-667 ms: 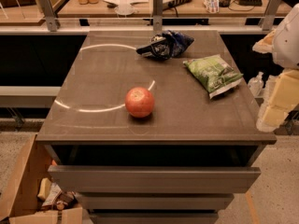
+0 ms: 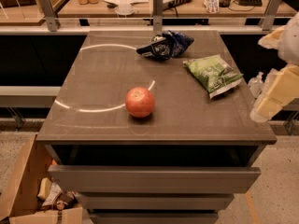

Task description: Pick blue chip bag

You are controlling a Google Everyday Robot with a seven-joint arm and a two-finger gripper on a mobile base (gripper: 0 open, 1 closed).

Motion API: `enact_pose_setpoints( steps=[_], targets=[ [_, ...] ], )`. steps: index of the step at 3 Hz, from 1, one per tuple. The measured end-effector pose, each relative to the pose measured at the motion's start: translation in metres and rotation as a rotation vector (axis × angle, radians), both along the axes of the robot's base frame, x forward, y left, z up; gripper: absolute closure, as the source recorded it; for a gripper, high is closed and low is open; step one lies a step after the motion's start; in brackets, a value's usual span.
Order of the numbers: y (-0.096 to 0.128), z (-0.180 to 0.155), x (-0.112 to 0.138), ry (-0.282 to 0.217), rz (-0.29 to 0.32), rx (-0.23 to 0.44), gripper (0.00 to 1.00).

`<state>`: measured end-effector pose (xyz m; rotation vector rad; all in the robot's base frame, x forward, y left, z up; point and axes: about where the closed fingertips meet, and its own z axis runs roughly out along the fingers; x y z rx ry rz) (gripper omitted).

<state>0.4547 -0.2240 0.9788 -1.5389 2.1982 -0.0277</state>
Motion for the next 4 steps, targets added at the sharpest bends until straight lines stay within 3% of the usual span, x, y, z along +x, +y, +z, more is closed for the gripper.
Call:
enact_pose_setpoints(
  steps=[1,2,3,4],
  targets=[
    [-0.016,0.006,0.034,-0.102,-0.145,0.18,0.0],
    [-0.027,0.008,0.087,-0.214,-0.219,0.362,0.0],
    [-0.026,0.019,0.158,-0.358,-0.271,0.47,0.0],
    [-0.024,0.019,0.16,-0.361,-0.274,0.472,0.0]
  ],
)
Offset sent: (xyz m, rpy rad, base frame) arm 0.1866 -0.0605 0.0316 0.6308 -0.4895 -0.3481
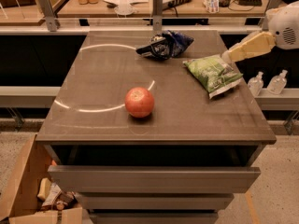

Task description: Pick blue chip bag

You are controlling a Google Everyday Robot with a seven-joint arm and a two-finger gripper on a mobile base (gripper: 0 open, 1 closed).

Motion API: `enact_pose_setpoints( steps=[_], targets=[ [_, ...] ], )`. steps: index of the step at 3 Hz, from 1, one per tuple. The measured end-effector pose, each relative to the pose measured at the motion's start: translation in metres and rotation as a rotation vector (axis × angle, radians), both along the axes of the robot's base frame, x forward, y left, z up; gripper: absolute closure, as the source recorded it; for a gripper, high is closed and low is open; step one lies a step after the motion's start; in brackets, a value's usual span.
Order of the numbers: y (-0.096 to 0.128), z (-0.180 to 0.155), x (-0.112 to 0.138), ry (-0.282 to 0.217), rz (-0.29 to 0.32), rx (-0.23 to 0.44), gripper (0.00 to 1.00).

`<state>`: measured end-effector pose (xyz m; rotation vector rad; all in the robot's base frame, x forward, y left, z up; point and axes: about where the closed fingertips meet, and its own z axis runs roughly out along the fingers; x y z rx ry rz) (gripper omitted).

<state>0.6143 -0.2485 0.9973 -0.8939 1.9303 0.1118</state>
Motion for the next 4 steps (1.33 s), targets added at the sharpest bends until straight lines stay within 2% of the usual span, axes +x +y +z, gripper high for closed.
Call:
enact_pose_setpoints(
  steps=[1,2,3,4],
  targets=[
    [0.019,-0.015,0.028,-0.026,-0.041,0.023,0.0],
    [0.033,-0.025,0.059,-0.083,-0.075,-0.011,0.0],
    [0.057,-0.039,0.093,-0.121,-0.046,-0.019,0.0],
    [0.089,-0.061,0.131,-0.119,0.02,0.022,0.0]
  ],
)
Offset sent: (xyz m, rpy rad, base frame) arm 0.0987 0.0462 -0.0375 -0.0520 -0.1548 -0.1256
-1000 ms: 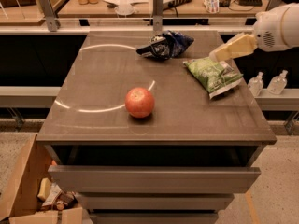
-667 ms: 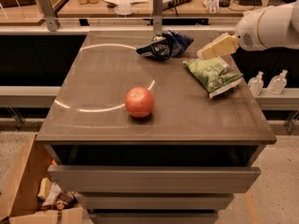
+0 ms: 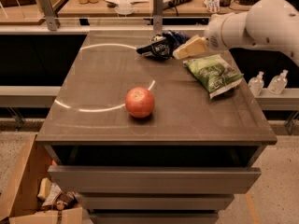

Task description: Pick blue chip bag

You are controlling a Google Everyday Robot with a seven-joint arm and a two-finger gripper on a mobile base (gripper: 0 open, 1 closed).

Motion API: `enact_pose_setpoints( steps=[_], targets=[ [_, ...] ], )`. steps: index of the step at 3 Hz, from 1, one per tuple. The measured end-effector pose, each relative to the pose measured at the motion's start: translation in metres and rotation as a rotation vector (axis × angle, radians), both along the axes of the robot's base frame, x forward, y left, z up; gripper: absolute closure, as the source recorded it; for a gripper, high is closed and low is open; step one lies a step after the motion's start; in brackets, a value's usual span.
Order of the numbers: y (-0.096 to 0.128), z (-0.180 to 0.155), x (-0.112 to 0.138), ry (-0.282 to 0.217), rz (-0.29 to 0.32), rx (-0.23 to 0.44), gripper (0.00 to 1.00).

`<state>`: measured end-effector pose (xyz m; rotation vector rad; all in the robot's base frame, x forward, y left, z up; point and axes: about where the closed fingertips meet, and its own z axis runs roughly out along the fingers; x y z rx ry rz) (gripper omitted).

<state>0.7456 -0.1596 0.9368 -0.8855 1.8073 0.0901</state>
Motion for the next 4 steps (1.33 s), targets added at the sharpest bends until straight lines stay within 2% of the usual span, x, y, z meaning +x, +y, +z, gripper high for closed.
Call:
enact_pose_setpoints(
  steps=[2,3,4],
  targets=[
    [0.049,-0.021,0.056,-0.002,0.108,0.046,0.0],
    [0.07,-0.027,0.069,-0.005,0.165,0.045,0.16],
    [0.084,-0.031,0.074,-0.002,0.21,0.041,0.39]
  ],
)
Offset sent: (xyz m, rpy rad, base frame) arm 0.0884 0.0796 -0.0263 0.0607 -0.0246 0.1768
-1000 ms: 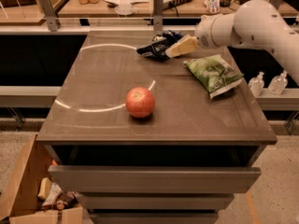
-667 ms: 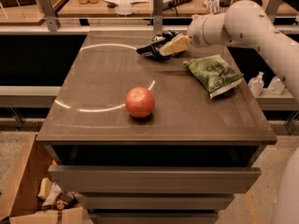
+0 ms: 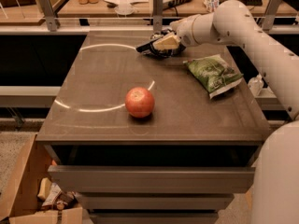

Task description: Pick blue chip bag

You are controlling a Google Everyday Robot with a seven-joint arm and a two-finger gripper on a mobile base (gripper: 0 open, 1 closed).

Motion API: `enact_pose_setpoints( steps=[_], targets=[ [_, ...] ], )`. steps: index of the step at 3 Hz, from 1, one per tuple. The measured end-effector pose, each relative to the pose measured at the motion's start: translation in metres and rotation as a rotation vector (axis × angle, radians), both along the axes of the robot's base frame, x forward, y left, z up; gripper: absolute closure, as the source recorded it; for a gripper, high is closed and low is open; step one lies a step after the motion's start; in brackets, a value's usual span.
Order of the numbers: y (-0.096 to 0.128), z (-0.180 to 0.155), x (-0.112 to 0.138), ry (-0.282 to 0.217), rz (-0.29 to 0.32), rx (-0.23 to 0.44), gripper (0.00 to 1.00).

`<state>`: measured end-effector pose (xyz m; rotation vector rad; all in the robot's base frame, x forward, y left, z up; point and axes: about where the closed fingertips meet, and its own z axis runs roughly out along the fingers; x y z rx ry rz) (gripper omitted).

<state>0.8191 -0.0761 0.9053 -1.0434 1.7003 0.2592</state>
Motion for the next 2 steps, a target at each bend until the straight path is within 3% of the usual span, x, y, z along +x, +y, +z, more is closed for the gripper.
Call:
enact_pose_setpoints(
  steps=[2],
  targets=[
    [0.0153,0.0067,-0.0026,-0.014,0.09,0.01,0.86]
  ],
)
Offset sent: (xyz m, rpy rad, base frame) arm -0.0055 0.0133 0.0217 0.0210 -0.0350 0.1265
